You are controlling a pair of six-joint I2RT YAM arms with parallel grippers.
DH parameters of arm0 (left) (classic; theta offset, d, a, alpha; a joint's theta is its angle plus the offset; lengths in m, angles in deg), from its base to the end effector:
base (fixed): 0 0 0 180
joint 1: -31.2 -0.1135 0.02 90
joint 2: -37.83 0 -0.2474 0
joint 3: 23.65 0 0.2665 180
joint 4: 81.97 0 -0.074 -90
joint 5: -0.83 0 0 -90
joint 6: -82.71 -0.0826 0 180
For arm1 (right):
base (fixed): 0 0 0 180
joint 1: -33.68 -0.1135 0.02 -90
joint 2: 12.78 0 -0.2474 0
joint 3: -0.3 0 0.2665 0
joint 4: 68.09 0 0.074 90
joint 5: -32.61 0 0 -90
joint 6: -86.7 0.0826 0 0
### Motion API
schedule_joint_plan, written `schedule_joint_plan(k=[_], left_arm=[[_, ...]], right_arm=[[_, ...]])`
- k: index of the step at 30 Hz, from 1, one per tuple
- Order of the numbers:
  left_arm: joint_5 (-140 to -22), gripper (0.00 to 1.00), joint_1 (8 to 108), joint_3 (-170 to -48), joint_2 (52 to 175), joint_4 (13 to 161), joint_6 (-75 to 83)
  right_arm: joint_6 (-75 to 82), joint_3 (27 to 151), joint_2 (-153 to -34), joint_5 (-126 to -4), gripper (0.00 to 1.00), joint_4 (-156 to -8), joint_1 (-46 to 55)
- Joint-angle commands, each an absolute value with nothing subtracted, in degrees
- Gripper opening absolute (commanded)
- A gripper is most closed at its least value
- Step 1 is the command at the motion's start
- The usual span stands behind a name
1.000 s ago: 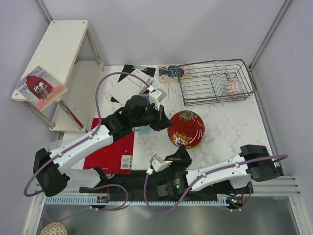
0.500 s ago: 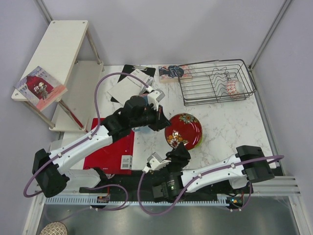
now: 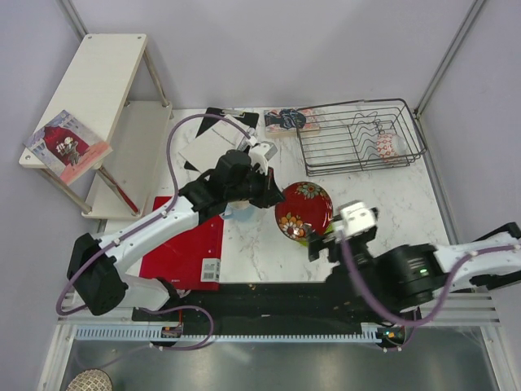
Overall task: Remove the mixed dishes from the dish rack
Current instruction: Pick up the plate from the dish rack, then place the plate at the center of the board.
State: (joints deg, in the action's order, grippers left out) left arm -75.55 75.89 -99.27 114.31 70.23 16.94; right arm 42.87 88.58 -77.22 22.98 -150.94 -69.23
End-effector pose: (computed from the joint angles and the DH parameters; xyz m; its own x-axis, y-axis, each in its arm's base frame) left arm 0.2451 -0.2698 0.2761 -0.6517 0.0837 -0.7538 0.6173 0.6360 -0.4631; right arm 0.0342 0.2153 0.3691 -0.0668 -0.2487 -0.9663 -0.3296 0.9196 -0.2139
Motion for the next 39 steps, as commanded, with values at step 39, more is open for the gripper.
schedule_joint_plan(k=[39], left_arm=[[-74.5,0.17,75.5,-109.5,143.3,77.6,25.5]], right_arm=[[22.2,69.3,-42.3,32.5,0.98,-103.9,-69.4]])
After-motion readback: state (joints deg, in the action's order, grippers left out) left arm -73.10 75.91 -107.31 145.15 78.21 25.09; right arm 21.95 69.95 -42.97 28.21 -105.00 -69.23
